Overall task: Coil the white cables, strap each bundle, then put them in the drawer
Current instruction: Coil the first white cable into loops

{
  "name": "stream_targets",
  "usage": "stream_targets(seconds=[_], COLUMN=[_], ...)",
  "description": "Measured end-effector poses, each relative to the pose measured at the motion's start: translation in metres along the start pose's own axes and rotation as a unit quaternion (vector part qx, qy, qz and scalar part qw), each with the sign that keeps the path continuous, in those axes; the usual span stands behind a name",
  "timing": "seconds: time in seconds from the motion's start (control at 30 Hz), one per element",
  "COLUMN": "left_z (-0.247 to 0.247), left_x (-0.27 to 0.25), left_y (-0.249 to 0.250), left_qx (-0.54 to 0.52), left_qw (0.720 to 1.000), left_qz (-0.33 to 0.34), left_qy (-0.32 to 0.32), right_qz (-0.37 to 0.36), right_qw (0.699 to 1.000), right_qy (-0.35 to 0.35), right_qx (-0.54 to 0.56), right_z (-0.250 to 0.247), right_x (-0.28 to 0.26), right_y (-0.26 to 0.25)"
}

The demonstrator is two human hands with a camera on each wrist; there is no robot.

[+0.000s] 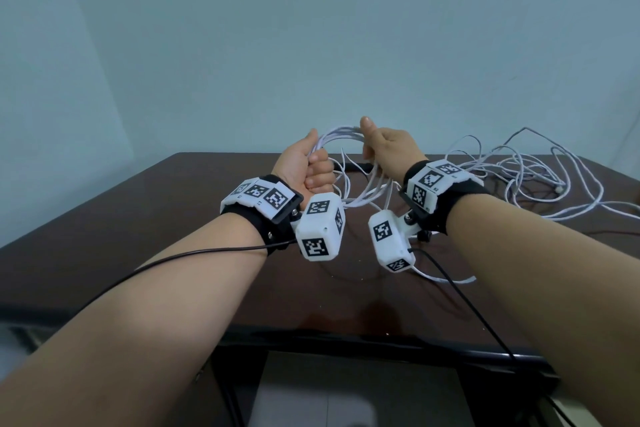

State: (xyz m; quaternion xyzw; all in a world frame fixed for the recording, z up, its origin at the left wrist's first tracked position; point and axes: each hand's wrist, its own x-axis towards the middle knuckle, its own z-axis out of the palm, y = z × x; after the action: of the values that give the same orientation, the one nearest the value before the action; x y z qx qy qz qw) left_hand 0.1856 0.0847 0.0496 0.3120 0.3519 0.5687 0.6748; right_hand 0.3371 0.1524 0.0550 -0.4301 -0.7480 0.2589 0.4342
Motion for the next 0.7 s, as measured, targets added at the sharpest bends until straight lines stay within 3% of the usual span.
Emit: stream_targets(seconds=[0.3,0.47,0.57,0.7], left_z=[-0.022,-0.033,-0.038,-0.039], left_x=[0.004,0.007,0.007,0.011], left_y=[0.02,0.033,0.036,0.031], left_qx=[-0.131,-0.184,-0.174,-0.085], left_qw=[0.985,0.964,0.956,0.96], left_qz=[0.097,0.173,0.205,0.224], left_qy=[0.05,0.081,0.115,0.144], right_qz=[0.102,0.12,0.107,-0.013], right_qw=[0.968,0.924,0.881,0.861], right_qy=[-0.227,-0.296,-0.228,-0.113], right_qx=[-0.024,-0.208,-0.401,-0.496], right_z=[-0.002,0.002,-0.006,-0.013], right_x=[-0.025,-0.029,-0.024,-0.019], right_y=[0.022,0.034,0.029,0.026])
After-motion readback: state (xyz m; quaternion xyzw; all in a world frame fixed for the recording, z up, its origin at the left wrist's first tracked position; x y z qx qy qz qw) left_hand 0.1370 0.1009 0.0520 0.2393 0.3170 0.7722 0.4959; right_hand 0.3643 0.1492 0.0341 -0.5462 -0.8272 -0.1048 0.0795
